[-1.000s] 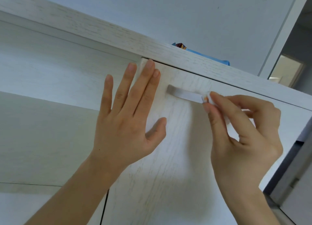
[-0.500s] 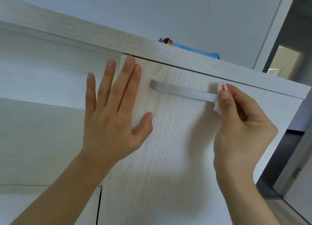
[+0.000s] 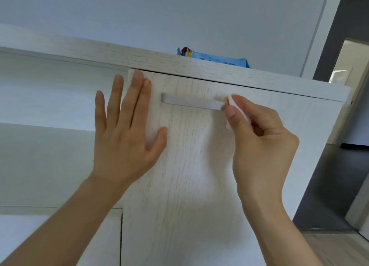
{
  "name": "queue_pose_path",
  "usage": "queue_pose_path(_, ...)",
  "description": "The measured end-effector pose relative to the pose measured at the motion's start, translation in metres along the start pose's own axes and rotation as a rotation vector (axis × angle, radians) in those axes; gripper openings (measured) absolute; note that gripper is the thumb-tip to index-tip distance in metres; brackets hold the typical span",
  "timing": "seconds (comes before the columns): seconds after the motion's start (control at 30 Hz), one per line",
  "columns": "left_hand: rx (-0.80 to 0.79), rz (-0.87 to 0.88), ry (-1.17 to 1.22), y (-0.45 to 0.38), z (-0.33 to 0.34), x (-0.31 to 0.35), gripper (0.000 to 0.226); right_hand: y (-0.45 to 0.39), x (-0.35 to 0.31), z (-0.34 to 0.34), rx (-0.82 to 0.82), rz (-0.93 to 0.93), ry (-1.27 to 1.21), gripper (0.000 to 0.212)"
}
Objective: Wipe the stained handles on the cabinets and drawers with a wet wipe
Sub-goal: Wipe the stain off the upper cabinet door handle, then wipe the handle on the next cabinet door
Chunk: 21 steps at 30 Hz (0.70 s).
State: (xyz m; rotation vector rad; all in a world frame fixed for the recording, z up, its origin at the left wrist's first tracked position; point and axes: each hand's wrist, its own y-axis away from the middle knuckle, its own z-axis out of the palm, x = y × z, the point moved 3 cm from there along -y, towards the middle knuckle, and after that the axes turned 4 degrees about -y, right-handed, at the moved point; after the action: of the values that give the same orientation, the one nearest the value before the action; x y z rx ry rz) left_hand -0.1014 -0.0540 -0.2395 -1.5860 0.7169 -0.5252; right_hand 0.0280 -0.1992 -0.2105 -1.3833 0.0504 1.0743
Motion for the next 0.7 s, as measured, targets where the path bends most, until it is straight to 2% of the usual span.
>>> queue_pose_path(0.17, -0.087, 0.051, -0.105, 0.002, -0.013, -0.002, 0.067, 0.012, -0.014, 0.015, -0.089, -0.185, 0.075, 0.022)
queue_pose_path(0.33, -0.154, 0.134, -0.209, 0.014, -0.031, -0.005, 0.056, 0.018, -0.025, 0.039, -0.129, -0.271, 0.053, 0.02)
queue_pose_path(0.43, -0.204, 0.108, -0.233, 0.023, -0.044, -0.013, 0.053, 0.024, -0.031, 0.053, -0.166, -0.384, 0.054, 0.019)
queue_pose_path(0.57, -0.303, 0.052, -0.336, 0.048, -0.061, -0.032, 0.052, 0.048, -0.024, 0.078, -0.311, -0.462, 0.015, 0.017)
queue_pose_path(0.7, -0.46, -0.04, -0.432, 0.083, -0.076, -0.055, 0.053, 0.082, -0.007, 0.1, -0.507, -0.422, -0.01, 0.017)
